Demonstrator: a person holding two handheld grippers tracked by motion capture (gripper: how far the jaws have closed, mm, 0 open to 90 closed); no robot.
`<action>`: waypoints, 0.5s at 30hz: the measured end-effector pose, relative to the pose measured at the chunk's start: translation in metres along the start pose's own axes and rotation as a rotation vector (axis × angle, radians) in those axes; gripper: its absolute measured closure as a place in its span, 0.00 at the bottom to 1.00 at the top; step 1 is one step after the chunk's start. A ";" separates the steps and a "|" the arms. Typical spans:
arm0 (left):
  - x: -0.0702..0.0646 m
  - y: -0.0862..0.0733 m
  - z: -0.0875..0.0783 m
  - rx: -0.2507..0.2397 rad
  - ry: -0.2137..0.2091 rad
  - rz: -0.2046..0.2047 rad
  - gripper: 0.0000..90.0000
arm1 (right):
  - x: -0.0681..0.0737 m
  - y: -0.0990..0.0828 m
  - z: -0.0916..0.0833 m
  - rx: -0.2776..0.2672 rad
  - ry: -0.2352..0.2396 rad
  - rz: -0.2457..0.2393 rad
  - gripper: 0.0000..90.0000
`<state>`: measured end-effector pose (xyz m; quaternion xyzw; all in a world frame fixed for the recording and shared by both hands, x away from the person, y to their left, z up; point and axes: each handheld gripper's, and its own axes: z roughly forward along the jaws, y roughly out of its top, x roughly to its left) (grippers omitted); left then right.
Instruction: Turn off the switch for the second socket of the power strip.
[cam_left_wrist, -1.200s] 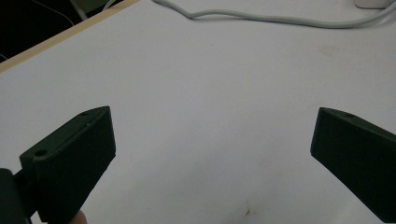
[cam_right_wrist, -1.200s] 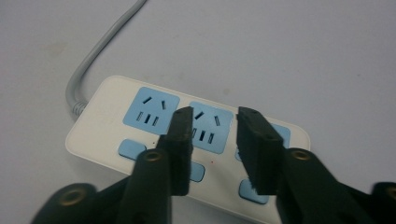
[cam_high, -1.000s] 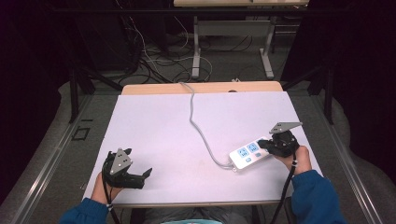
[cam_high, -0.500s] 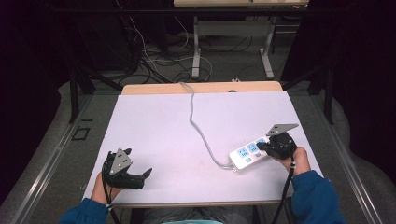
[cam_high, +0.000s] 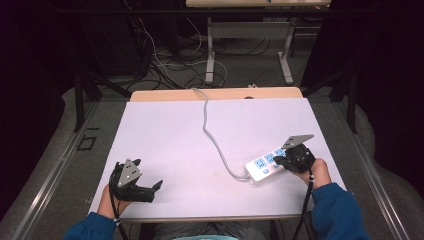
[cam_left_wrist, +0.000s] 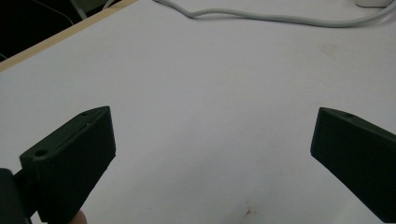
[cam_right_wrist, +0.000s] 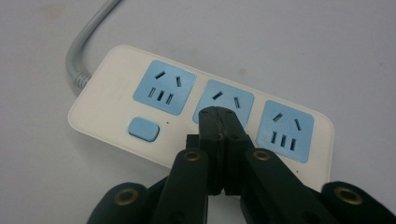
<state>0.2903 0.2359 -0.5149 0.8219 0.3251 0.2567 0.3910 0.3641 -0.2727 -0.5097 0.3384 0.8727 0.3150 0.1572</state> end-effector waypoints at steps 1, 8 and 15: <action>0.000 0.000 0.000 0.000 0.000 -0.003 0.00 | 0.000 0.000 0.002 0.008 -0.002 -0.007 1.00; 0.000 0.000 0.000 0.001 0.002 -0.002 0.00 | 0.002 -0.001 0.005 0.042 -0.007 -0.024 1.00; 0.000 0.000 0.000 0.001 0.003 -0.001 0.00 | 0.003 -0.002 0.009 0.051 -0.025 -0.020 1.00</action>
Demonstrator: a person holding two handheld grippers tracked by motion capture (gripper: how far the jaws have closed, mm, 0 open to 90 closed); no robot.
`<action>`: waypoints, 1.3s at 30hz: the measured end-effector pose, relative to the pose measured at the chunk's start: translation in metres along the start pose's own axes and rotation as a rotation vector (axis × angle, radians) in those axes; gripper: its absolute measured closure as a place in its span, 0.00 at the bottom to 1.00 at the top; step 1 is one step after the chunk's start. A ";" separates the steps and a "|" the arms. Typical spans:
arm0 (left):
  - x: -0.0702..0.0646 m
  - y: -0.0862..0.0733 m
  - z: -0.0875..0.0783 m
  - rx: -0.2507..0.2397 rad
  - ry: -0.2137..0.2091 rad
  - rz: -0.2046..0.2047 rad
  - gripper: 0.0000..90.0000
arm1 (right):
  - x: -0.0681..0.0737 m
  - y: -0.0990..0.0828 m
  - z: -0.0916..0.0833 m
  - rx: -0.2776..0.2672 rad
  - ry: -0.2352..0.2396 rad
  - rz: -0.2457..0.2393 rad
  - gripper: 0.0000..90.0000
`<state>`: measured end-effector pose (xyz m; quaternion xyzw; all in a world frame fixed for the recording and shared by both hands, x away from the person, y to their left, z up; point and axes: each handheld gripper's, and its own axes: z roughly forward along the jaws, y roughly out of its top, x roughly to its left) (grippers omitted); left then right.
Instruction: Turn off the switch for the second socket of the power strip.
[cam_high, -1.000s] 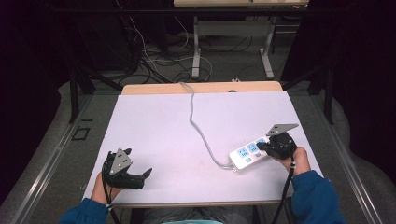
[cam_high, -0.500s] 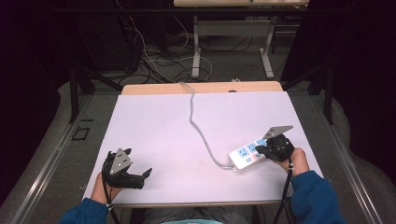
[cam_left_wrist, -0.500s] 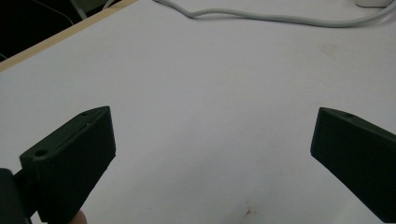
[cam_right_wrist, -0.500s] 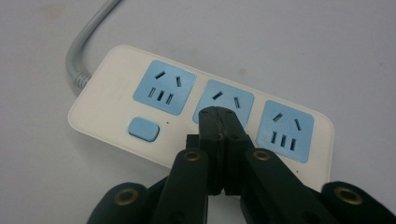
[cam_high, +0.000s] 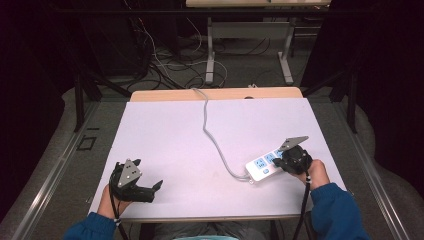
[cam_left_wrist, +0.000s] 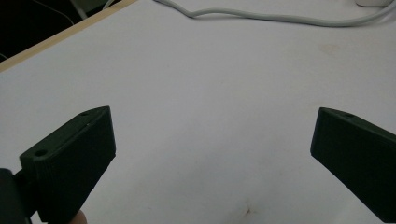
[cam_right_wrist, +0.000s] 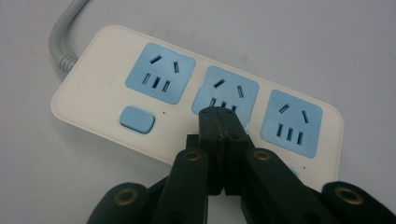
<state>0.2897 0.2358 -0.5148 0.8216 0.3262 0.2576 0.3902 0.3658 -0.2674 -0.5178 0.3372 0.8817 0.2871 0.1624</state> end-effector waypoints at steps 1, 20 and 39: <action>0.000 0.000 0.000 0.000 0.000 0.000 0.00 | 0.000 0.000 0.000 0.001 0.000 0.003 1.00; 0.000 0.000 0.000 0.002 0.001 0.004 0.00 | 0.004 -0.002 0.003 -0.020 -0.044 0.013 1.00; 0.000 0.000 0.001 -0.003 0.006 0.007 0.00 | 0.003 -0.003 0.002 -0.017 -0.029 0.047 1.00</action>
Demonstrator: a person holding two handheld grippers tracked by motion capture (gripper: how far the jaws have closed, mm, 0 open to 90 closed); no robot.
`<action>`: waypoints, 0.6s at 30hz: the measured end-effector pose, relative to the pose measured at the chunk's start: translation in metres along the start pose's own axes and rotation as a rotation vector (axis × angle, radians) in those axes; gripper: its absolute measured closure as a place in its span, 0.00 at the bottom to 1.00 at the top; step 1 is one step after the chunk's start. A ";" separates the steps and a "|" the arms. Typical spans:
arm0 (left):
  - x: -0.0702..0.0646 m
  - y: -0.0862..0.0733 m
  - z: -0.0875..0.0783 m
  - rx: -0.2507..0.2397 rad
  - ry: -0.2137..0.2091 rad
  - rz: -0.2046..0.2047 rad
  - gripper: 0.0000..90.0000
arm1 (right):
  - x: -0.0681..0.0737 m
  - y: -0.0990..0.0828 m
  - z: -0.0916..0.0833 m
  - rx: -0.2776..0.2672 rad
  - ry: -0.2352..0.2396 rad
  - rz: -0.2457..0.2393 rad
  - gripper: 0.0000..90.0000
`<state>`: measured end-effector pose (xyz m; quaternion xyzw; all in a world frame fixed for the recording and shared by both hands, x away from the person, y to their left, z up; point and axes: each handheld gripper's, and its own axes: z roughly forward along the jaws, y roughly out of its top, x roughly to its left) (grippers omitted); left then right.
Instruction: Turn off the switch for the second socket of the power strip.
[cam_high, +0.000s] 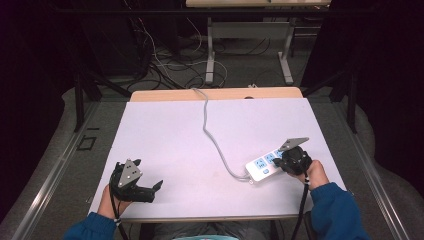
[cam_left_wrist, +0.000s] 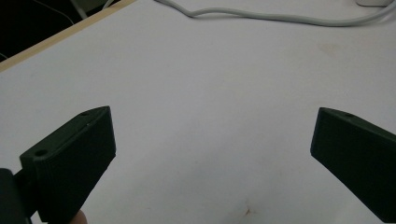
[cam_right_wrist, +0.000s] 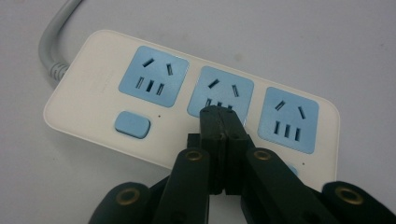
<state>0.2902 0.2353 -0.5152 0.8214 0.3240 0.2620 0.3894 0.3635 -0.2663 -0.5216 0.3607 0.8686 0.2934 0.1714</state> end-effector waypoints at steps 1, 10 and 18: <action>0.000 0.000 0.000 0.004 -0.002 0.000 0.00 | -0.001 0.000 0.000 0.002 -0.002 0.002 1.00; 0.000 0.000 0.000 0.008 -0.004 -0.002 0.00 | -0.002 -0.001 0.000 -0.007 0.014 0.022 1.00; 0.000 0.000 0.000 0.005 -0.004 -0.004 0.00 | -0.002 -0.001 0.000 -0.006 0.013 0.025 1.00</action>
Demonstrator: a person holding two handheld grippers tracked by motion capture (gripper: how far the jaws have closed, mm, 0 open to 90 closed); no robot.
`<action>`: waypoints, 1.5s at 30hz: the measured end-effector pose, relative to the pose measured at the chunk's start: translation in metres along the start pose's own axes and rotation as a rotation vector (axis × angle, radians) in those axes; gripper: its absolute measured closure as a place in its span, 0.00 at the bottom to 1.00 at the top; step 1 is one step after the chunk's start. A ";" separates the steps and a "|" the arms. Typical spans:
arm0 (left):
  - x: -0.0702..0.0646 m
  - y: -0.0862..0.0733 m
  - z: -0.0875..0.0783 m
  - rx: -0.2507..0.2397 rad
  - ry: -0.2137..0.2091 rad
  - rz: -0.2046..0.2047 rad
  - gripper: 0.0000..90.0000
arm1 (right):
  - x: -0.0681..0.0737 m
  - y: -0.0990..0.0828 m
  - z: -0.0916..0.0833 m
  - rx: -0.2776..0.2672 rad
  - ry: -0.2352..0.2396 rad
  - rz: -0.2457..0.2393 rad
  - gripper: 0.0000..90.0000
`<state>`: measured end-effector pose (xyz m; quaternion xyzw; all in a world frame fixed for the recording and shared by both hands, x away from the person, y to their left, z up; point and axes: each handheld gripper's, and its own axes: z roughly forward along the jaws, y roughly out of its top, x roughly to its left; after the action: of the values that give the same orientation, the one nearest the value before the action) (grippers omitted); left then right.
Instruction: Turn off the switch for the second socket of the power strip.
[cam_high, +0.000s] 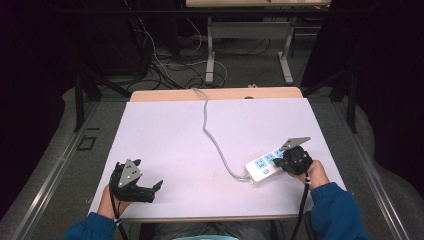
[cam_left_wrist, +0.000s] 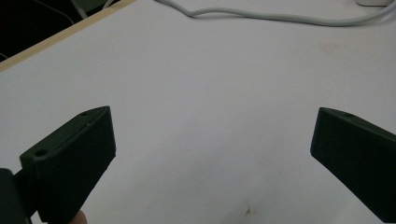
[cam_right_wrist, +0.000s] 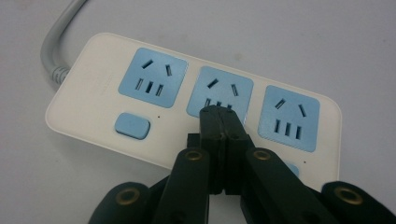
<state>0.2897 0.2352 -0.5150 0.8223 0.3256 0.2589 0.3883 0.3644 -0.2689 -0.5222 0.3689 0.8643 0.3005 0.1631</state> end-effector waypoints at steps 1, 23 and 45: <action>0.000 0.000 0.000 0.001 0.002 0.005 0.00 | 0.000 0.000 0.000 0.007 0.002 -0.003 1.00; 0.000 0.000 0.000 0.002 -0.002 -0.001 0.00 | 0.001 0.000 0.000 0.008 -0.006 0.002 1.00; 0.000 0.000 0.000 0.003 0.000 0.003 0.00 | 0.010 0.001 0.001 0.027 -0.097 -0.081 1.00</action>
<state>0.2896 0.2352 -0.5148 0.8233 0.3246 0.2592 0.3868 0.3588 -0.2608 -0.5232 0.3497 0.8737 0.2636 0.2118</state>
